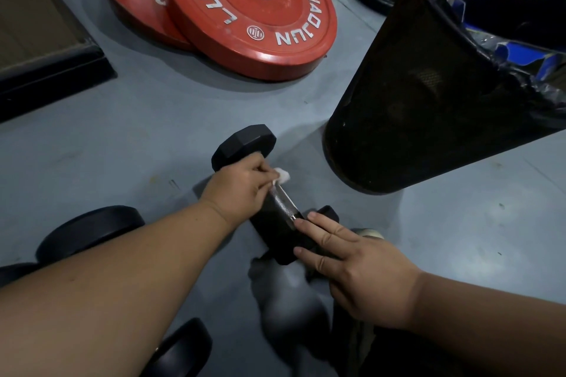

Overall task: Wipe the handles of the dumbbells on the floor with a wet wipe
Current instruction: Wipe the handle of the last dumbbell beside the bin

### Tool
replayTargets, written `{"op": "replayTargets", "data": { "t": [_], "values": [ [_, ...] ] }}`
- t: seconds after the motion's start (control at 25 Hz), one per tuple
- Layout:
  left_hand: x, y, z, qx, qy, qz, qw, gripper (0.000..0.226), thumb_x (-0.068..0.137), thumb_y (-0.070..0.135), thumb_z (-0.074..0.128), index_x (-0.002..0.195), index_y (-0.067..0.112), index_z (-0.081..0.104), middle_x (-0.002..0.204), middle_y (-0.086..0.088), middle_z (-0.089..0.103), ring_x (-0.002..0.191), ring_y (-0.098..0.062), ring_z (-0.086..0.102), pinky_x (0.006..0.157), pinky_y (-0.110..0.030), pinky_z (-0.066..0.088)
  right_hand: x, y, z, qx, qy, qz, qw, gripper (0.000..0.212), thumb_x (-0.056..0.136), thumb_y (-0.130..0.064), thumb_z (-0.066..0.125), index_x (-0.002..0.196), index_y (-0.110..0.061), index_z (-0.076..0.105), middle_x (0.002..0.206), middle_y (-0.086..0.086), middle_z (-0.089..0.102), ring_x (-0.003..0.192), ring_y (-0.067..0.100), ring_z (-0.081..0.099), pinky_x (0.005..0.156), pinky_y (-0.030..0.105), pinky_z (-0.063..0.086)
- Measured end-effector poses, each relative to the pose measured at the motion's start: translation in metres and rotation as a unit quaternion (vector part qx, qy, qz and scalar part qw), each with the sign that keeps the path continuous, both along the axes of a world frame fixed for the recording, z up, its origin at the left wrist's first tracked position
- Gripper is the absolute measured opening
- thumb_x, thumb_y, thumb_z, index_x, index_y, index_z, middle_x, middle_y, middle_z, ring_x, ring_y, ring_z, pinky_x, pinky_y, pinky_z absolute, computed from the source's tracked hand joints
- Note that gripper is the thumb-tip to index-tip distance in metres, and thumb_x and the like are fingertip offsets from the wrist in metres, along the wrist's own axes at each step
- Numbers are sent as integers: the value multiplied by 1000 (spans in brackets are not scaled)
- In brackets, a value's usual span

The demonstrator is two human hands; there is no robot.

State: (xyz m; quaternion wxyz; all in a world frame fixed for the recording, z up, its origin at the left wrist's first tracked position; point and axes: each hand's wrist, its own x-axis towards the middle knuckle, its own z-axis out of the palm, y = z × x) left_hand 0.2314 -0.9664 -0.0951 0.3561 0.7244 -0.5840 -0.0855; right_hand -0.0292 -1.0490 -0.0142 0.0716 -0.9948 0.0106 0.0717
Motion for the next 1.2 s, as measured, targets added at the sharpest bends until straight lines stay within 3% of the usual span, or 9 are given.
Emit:
{"op": "replayTargets", "data": {
  "t": [0.2, 0.36, 0.48, 0.64, 0.88, 1.04, 1.2],
  "values": [
    [-8, -2, 7, 29, -40, 81, 996, 33, 85, 38, 45, 96, 28, 75, 95, 6, 61, 72, -27, 67, 55, -38, 57, 1, -1, 0, 2, -4, 5, 1000, 57, 89, -31, 42, 144, -29, 55, 166, 3, 25, 154, 22, 20, 91, 41, 58],
    [-25, 11, 5, 14, -43, -31, 999, 26, 87, 28, 53, 105, 32, 70, 98, 8, 62, 77, -23, 67, 60, -37, 58, 0, -2, -1, 3, -7, 4, 1000, 57, 88, -31, 47, 144, -29, 55, 166, 3, 25, 153, 23, 23, 91, 41, 58],
    [-45, 18, 5, 37, -56, -109, 992, 24, 88, 29, 50, 100, 25, 70, 95, 5, 63, 70, -23, 64, 53, -37, 54, 1, -2, -2, 15, -14, -9, 1000, 53, 92, -32, 48, 144, -31, 55, 167, 0, 21, 155, 19, 17, 80, 43, 59],
    [-48, 15, 5, 39, -61, -131, 989, 28, 85, 28, 45, 98, 23, 69, 94, 4, 61, 68, -26, 63, 52, -38, 53, 1, -2, -5, 17, -17, -10, 1000, 51, 92, -32, 50, 143, -31, 56, 167, 0, 23, 155, 17, 14, 77, 42, 59],
    [-10, 4, 7, 18, -39, 12, 999, 24, 87, 31, 56, 101, 30, 75, 95, 11, 62, 78, -19, 67, 69, -27, 57, 0, -2, -4, 16, -15, -9, 1000, 53, 90, -33, 47, 143, -32, 56, 166, -1, 24, 154, 19, 22, 81, 43, 60],
    [-1, -3, 6, 76, -56, 104, 990, 32, 87, 45, 44, 101, 35, 71, 100, 12, 57, 76, -27, 66, 60, -40, 56, -1, -3, -1, 15, -14, -10, 1000, 55, 89, -33, 42, 142, -32, 57, 166, -1, 25, 153, 19, 24, 80, 43, 60],
    [-17, 1, 12, 48, -44, 97, 993, 16, 87, 23, 64, 97, 27, 76, 94, 6, 62, 72, -27, 66, 58, -36, 57, -1, -4, -2, 23, -10, -12, 1000, 55, 90, -33, 43, 143, -32, 56, 167, -2, 24, 153, 19, 23, 81, 43, 59]
  ]
}}
